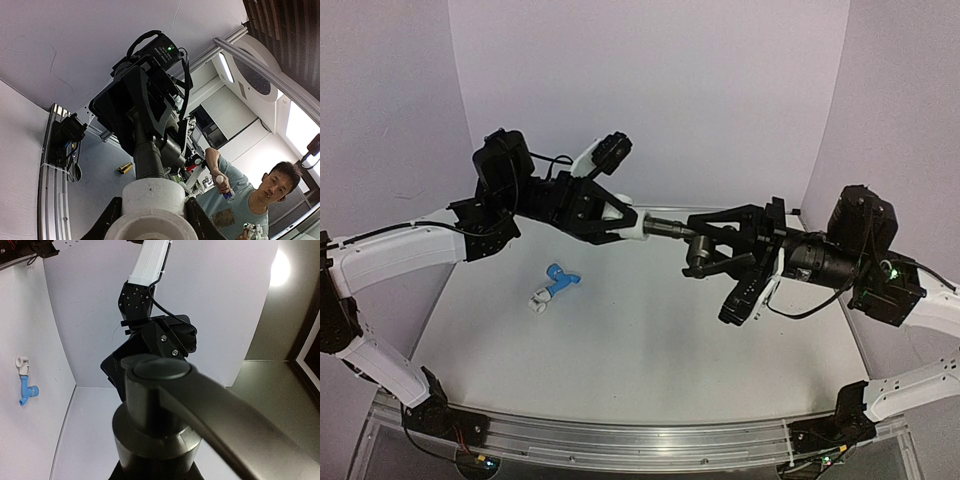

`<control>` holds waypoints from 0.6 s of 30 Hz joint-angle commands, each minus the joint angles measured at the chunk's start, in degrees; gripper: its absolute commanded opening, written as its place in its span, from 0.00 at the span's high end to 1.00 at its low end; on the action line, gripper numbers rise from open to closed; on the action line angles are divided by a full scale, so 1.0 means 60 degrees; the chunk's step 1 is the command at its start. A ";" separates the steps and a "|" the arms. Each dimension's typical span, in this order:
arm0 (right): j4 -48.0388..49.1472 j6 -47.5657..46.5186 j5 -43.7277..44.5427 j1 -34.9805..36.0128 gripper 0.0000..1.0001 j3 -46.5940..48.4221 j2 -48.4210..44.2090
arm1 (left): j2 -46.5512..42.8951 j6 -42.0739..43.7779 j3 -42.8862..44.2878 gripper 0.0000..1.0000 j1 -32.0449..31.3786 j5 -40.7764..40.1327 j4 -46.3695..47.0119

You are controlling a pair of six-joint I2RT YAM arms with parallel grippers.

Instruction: Install the water faucets

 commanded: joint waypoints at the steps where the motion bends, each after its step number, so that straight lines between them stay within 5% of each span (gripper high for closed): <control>1: 0.0361 -0.0012 0.0195 0.0033 1.00 -0.0082 -0.0007 | -0.0118 0.0307 0.0352 1.00 -0.0183 0.0166 0.0120; 9: 0.0089 0.0581 0.0220 0.0038 1.00 0.0155 0.0131 | -0.0194 0.3130 0.1346 1.00 -0.0563 -0.0531 -0.3404; 18: -0.0018 0.1908 0.0168 0.0059 1.00 0.0482 0.0448 | -0.0081 0.3713 0.1542 1.00 -0.0792 -0.0621 -0.3836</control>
